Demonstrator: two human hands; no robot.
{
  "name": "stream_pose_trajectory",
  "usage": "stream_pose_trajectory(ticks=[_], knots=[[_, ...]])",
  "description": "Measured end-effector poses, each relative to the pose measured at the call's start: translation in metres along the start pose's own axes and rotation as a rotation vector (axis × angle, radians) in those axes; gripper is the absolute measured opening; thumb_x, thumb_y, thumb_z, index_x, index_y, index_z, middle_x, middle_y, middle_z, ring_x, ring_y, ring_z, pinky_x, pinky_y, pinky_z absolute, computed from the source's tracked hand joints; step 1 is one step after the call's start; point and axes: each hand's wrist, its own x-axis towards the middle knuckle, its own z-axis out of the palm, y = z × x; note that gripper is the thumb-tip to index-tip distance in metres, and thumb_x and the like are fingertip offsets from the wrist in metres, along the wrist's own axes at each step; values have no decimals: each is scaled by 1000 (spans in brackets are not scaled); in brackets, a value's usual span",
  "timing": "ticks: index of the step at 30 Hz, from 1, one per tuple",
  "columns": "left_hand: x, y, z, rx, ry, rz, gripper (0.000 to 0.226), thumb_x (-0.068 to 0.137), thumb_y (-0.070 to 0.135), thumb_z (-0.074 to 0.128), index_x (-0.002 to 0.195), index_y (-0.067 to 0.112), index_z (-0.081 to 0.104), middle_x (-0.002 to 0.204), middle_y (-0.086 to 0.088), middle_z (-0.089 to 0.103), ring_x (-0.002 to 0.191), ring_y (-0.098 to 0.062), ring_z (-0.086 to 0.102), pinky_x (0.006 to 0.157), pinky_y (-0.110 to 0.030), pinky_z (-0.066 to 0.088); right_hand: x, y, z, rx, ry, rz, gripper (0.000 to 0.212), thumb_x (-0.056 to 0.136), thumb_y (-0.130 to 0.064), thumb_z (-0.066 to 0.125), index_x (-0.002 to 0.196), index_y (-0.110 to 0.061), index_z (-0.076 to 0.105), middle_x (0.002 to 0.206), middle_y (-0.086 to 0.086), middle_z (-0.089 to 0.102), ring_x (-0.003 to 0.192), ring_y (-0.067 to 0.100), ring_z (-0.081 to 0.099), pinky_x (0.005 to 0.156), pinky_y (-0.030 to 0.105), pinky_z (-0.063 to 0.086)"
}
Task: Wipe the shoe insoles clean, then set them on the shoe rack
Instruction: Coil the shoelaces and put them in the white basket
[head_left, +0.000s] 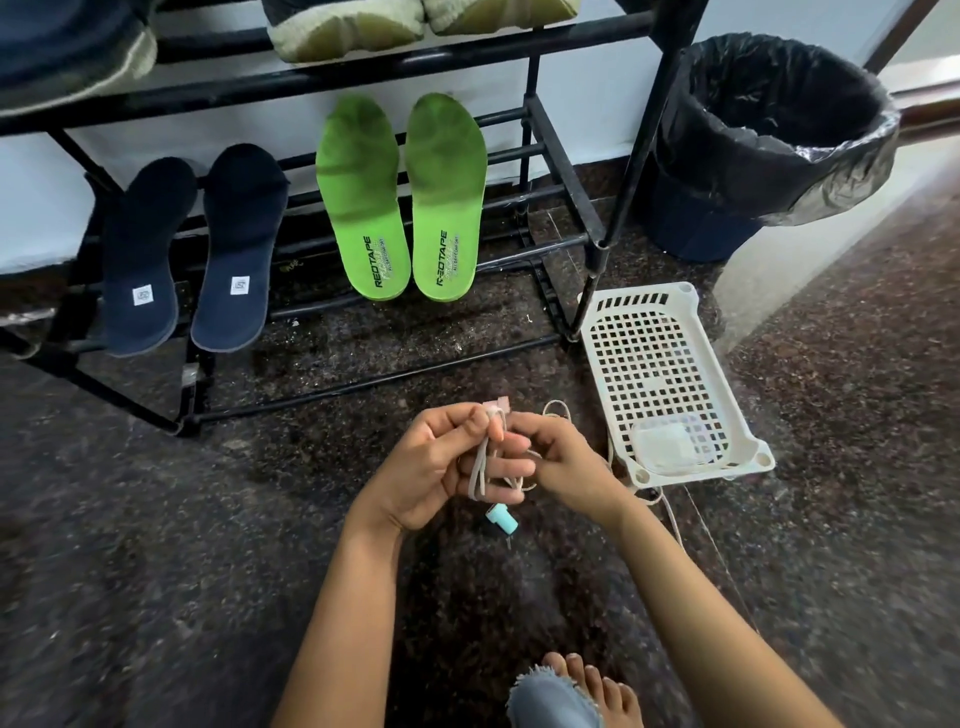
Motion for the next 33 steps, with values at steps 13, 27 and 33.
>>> stream_pose_trajectory(ticks=[13, 27, 33], knots=[[40, -19, -9, -149, 284, 164, 18, 88, 20, 55, 83, 8, 67, 116, -13, 69, 113, -37, 63, 86, -56, 54, -27, 18, 23, 198, -68, 252, 28, 100, -15, 41, 98, 0, 64, 84, 12, 72, 82, 24, 68, 82, 27, 49], [27, -40, -10, 291, 132, 27, 34, 94, 23, 60, 101, -9, 67, 107, -12, 72, 105, -20, 65, 98, -49, 50, 21, -101, -40, 302, 145, 204, 29, 99, -9, 41, 85, 5, 62, 72, 16, 68, 53, 20, 61, 53, 21, 52], [12, -41, -11, 145, -16, -27, 40, 74, 54, 77, 83, 15, 76, 96, -14, 73, 116, -34, 62, 92, -53, 53, 64, -74, -57, 500, 367, 345, 28, 100, -12, 39, 98, 2, 62, 85, 14, 71, 66, 15, 69, 64, 25, 58]])
